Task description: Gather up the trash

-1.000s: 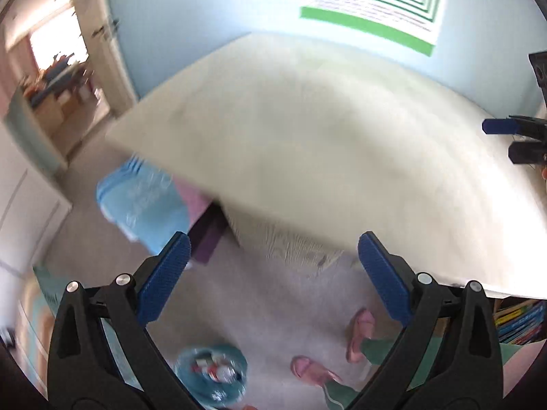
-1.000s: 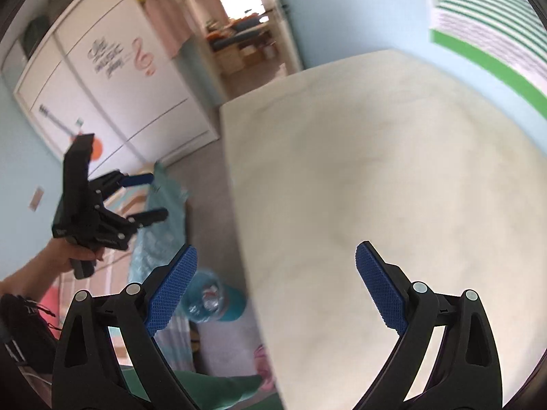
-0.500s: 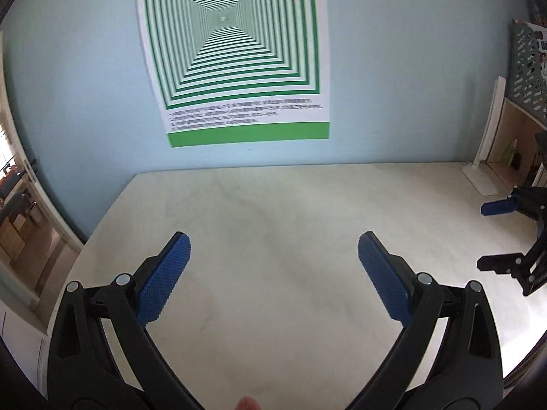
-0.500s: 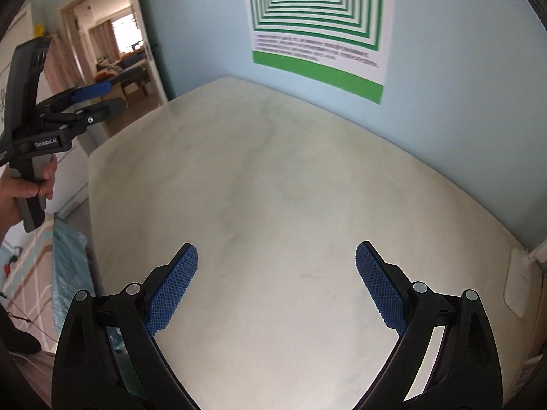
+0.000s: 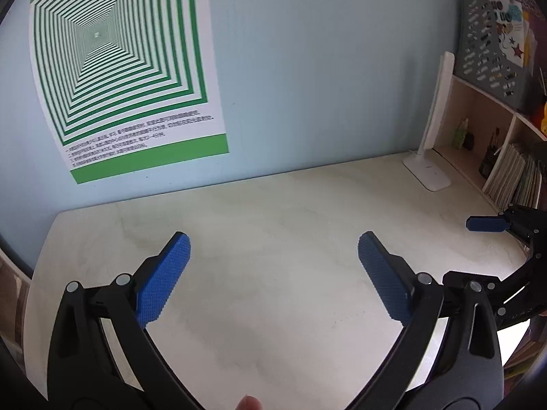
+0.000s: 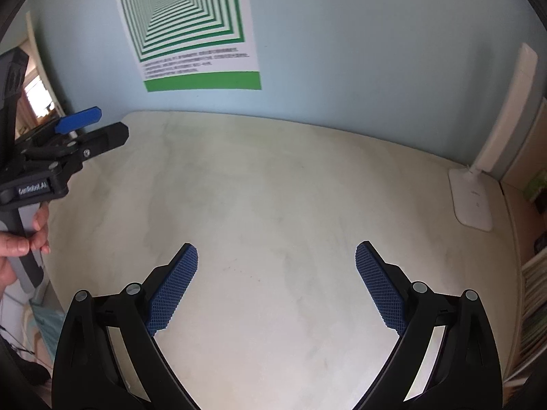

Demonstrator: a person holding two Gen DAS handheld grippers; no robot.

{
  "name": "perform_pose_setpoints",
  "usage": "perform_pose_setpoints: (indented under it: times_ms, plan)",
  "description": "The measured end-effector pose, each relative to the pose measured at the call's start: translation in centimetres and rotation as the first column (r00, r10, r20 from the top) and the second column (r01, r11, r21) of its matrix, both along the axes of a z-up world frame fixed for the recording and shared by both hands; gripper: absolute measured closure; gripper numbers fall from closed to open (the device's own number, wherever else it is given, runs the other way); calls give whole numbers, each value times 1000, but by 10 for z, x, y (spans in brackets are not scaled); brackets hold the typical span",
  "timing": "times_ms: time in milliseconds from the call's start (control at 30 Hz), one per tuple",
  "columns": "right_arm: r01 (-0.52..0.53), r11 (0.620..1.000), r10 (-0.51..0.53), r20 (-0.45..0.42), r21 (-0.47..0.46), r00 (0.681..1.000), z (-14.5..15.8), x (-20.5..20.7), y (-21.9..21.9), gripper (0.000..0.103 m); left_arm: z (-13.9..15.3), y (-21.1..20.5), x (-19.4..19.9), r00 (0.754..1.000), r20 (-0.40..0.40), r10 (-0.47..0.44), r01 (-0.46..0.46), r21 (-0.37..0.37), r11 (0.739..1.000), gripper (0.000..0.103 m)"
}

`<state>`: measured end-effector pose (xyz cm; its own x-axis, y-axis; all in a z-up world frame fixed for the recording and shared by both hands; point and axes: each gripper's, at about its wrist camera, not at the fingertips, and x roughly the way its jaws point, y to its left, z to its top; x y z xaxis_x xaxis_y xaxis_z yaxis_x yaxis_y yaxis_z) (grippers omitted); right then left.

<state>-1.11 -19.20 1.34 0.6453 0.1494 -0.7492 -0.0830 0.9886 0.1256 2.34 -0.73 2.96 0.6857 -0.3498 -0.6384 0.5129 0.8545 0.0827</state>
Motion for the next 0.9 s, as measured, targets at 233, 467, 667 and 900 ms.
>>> perform_pose_setpoints:
  times_ms: [233,467,667,900]
  plan:
    - [88,995,-89,-44,-43,995,0,-18,6,10,-8,-11,-9,999,-28,-45,44,-22,999,7]
    - [134,987,-138,-36,-83,990,-2,-31,23,10,-17,-6,-10,995,-95,-11,5,-61,998,7]
    - [211,973,-216,-42,-92,976,-9,-36,29,10,-28,-3,-25,992,-124,-15,9,-47,999,7]
    - [290,951,-294,-31,-111,955,-17,-37,25,10,-32,21,-21,992,-105,76,-78,-20,997,7]
